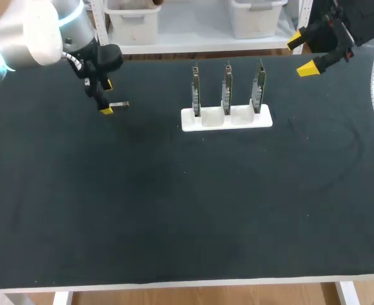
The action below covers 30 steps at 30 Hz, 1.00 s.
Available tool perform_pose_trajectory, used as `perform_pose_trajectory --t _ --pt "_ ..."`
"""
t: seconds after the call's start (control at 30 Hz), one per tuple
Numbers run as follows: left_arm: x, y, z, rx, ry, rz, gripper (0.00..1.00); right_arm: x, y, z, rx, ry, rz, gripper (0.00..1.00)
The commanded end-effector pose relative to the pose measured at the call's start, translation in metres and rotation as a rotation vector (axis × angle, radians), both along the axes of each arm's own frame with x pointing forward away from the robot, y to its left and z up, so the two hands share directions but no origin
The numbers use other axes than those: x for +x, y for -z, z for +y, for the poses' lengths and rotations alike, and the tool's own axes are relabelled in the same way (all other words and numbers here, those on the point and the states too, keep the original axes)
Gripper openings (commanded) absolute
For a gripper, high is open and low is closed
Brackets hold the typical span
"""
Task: Pick up the optical module with the left hand, and insert it into the network port with the right hand.
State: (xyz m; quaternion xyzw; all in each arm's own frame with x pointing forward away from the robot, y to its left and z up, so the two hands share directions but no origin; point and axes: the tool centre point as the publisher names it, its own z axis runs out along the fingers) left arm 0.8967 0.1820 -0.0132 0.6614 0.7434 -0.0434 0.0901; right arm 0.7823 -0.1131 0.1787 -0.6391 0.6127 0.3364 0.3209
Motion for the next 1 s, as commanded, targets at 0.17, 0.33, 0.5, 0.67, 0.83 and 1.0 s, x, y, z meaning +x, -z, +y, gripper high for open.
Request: perform_pose_trajectory --t 0.17,0.33,0.5,0.67,0.83,1.0 --pt "0.014 -0.004 -0.003 0.044 0.044 0.075 1.00 0.000 0.000 0.000 0.000 0.000 0.000 1.00" --pt "0.015 -0.008 -0.001 0.108 0.055 0.087 1.00 0.000 0.000 0.000 0.000 0.000 0.000 1.00" --pt "0.015 -0.004 0.002 0.128 0.061 0.117 1.00 0.000 0.000 0.000 0.000 0.000 0.000 1.00" --pt "0.013 0.004 0.005 0.127 0.055 0.146 1.00 0.000 0.000 0.000 0.000 0.000 0.000 1.00" --pt "0.010 0.014 0.011 0.131 0.032 0.173 1.00 0.000 0.000 0.000 0.000 0.000 0.000 1.00" --pt "0.011 0.016 0.013 0.139 0.026 0.181 1.00 0.000 0.000 0.000 0.000 0.000 0.000 1.00"
